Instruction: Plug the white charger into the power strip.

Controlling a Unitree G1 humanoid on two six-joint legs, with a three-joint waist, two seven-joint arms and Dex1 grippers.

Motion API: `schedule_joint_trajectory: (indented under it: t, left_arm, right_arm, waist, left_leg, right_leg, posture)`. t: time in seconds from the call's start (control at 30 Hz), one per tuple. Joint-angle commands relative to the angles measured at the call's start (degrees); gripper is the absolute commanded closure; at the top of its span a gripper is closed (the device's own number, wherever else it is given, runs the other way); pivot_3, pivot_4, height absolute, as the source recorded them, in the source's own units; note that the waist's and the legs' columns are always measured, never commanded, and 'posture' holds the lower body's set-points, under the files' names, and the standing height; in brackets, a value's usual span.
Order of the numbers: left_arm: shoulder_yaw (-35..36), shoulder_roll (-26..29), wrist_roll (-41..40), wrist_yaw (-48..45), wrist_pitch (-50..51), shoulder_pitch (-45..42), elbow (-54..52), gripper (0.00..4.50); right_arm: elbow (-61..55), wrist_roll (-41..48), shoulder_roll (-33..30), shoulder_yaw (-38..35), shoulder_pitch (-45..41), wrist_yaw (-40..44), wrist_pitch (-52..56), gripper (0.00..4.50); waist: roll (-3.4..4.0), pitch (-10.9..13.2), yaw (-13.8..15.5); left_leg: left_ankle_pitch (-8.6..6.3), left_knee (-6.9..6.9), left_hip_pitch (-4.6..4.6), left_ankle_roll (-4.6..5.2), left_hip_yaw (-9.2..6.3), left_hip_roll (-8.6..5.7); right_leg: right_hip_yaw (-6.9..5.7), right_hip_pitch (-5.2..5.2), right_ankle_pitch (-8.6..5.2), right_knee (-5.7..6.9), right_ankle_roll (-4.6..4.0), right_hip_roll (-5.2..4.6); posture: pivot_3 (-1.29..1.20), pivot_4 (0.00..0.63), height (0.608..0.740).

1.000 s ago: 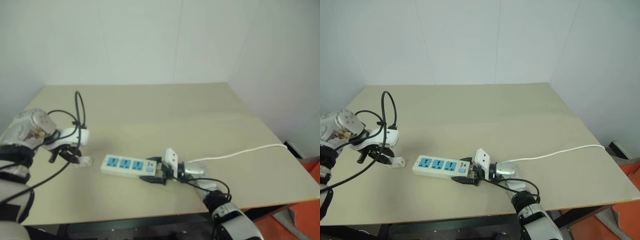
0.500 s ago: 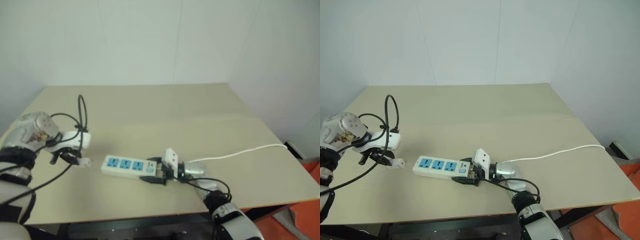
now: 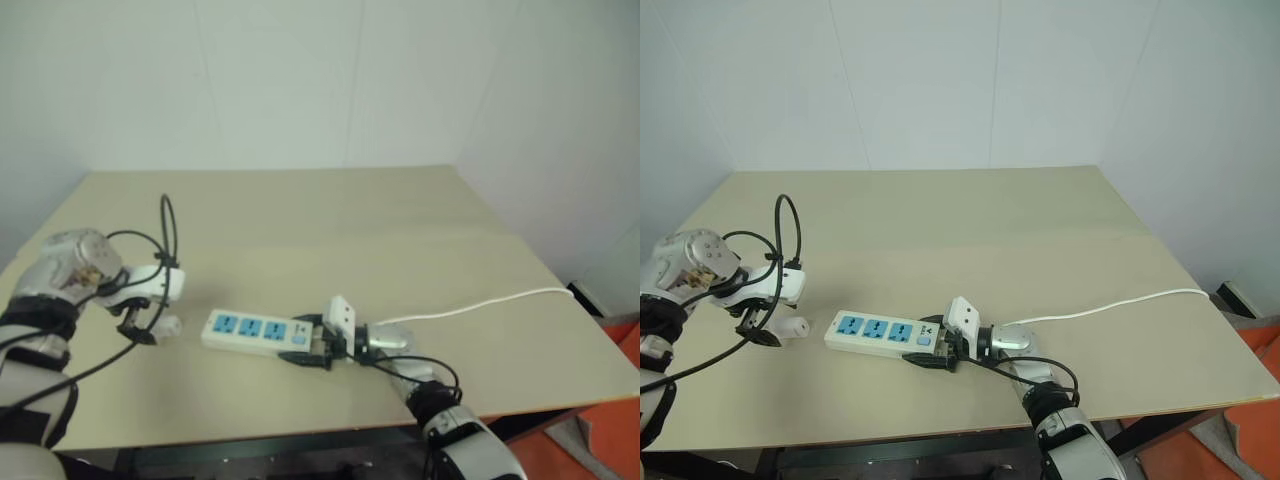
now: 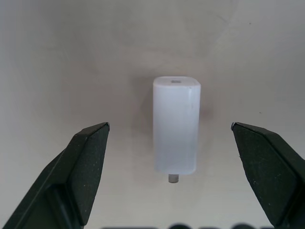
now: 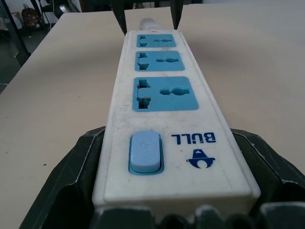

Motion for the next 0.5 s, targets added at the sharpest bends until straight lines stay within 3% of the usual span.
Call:
schedule_joint_trajectory:
  t: [0.03,0.5]
  left_arm:
    - [-0.7,0.0,2.8,0.4,0.0,-2.9,-1.3,0.02]
    - [-3.0,-3.9,5.6,-3.5,-2.6,-3.8,-3.5,0.02]
  right_arm:
    - [-1.0,1.1,0.5,-0.5,-0.9,0.0,-0.2,1.08]
    - [-0.7,0.9,1.4,-0.3,-0.9,-0.8,-0.5,1.08]
  waist:
    - [0.00,0.0,0.0]
    - [-0.01,0.0,-0.2]
  left_leg:
    - [0.00,0.00,0.00,0.00,0.00,0.00]
    - [0.00,0.00,0.01,0.00,0.00,0.01]
  right_leg:
    - [0.00,0.00,0.00,0.00,0.00,0.00]
    - [0.03,0.00,0.00,0.01,0.00,0.04]
  posture:
    - [0.00,0.150,0.740]
    - [0.00,0.150,0.740]
